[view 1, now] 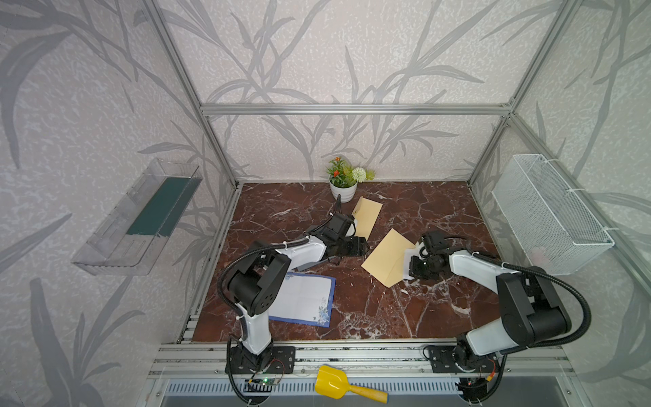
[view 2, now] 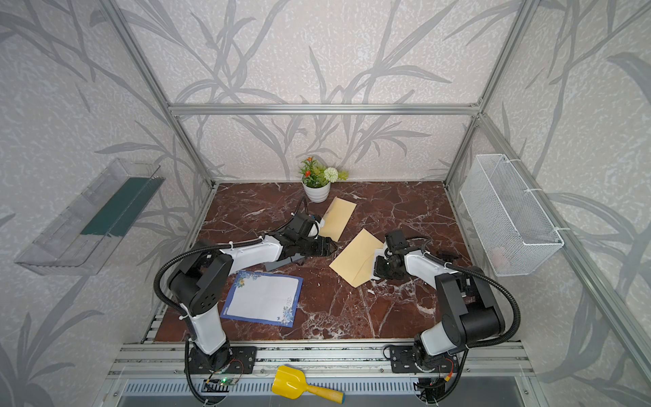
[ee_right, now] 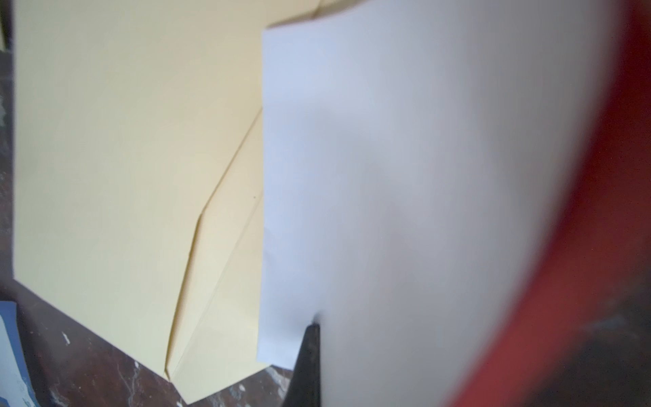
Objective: Fold the letter paper in half and place it into the envelope
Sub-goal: Adjust the envelope at the center of the board.
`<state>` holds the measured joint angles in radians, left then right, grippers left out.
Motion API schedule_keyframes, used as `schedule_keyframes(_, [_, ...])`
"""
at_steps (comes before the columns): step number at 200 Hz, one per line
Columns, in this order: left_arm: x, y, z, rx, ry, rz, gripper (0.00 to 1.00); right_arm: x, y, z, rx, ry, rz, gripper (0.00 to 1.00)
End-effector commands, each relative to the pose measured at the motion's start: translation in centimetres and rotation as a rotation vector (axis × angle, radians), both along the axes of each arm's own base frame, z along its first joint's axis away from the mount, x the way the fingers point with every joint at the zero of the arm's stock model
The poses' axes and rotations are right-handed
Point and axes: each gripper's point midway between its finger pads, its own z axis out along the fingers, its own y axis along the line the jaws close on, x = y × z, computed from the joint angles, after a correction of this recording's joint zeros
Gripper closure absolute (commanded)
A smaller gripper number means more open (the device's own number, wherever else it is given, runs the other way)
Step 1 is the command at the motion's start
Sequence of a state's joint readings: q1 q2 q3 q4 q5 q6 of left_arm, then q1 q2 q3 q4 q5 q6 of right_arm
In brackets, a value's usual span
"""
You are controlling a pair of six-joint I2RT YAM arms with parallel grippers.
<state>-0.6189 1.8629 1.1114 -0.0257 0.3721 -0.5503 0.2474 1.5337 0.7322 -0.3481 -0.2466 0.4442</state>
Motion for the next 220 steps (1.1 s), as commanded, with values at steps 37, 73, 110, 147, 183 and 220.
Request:
schedule_keyframes(37, [-0.8, -1.4, -1.8, -0.016, 0.055, -0.029, 0.28, 3.4, 1.0, 0.3, -0.01, -0.041, 0.088, 1.0])
schedule_keyframes(73, [-1.6, -1.5, -2.6, -0.042, 0.095, -0.022, 0.34, 5.1, 1.4, 0.8, -0.03, -0.066, 0.143, 1.0])
schedule_keyframes(110, [-2.7, -2.4, -2.1, -0.089, 0.12, -0.03, 0.42, 6.4, 1.8, 0.4, -0.036, -0.063, 0.176, 1.0])
schedule_keyframes(147, [-4.5, -3.6, -1.7, -0.116, 0.138, -0.037, 0.49, 8.5, 2.1, 1.1, -0.049, -0.089, 0.173, 1.0])
schedule_keyframes(183, [-6.3, -5.8, -1.8, -0.161, 0.158, -0.046, 0.52, 10.0, 3.3, 0.8, -0.041, -0.087, 0.182, 1.0])
schedule_keyframes(220, [-7.3, -7.7, -2.1, -0.186, 0.173, -0.053, 0.53, 10.5, 5.6, 0.6, -0.037, -0.092, 0.256, 1.0])
